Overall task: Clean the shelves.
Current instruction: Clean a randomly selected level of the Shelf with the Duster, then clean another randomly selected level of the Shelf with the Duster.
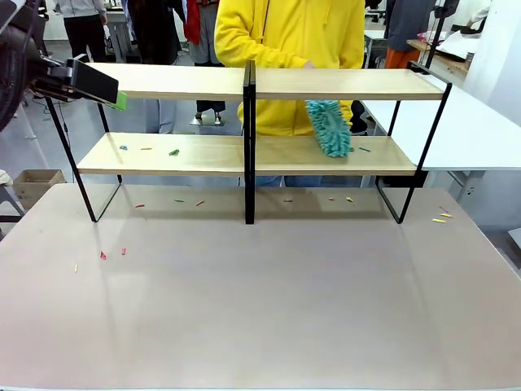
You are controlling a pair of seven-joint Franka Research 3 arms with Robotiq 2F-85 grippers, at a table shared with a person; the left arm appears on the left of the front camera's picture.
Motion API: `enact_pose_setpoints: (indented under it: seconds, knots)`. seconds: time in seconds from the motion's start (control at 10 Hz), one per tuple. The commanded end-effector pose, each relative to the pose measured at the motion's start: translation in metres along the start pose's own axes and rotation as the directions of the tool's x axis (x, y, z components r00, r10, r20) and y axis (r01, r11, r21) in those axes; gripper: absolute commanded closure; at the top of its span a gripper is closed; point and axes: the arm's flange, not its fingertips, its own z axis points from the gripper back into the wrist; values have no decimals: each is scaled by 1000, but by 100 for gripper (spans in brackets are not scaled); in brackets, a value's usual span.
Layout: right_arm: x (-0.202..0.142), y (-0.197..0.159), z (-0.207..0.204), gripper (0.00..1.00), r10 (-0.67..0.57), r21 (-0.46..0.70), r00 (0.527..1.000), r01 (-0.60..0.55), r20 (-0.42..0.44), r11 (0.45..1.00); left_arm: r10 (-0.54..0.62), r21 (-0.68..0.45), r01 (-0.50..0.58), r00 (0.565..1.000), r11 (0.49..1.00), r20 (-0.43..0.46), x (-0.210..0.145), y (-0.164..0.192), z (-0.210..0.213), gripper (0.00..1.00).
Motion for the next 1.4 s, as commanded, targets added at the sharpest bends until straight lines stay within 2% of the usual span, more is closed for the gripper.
enact_pose_setpoints:
  seconds: [0.0,0.8,0.9,1.0,1.1,1.2,1.3]
  knots:
    - [-5,8,7,100,-3,-20,1000,2,-19,1000,2,6,-2,1000,1000,1,0,1,0,0]
    - [-5,8,7,100,-3,-20,1000,2,-19,1000,2,6,-2,1000,1000,1,0,1,0,0]
    - [-3,4,2,88,-12,-6,1000,12,-5,1000,2,6,-2,1000,1000,1,0,1,0,0]
    - [1,22,-20,88,34,-44,996,-38,-77,998,2,6,-2,1000,1000,1,0,1,0,0]
    - [6,42,-61,88,85,-45,973,-97,-214,994,2,6,-2,1000,1000,1,0,1,0,0]
    - [3,57,-117,88,85,-94,918,-131,-387,987,2,6,-2,1000,1000,1,0,1,0,0]
    - [-9,61,-162,88,35,-136,835,-130,-549,982,2,6,-2,1000,1000,1,0,1,0,0]
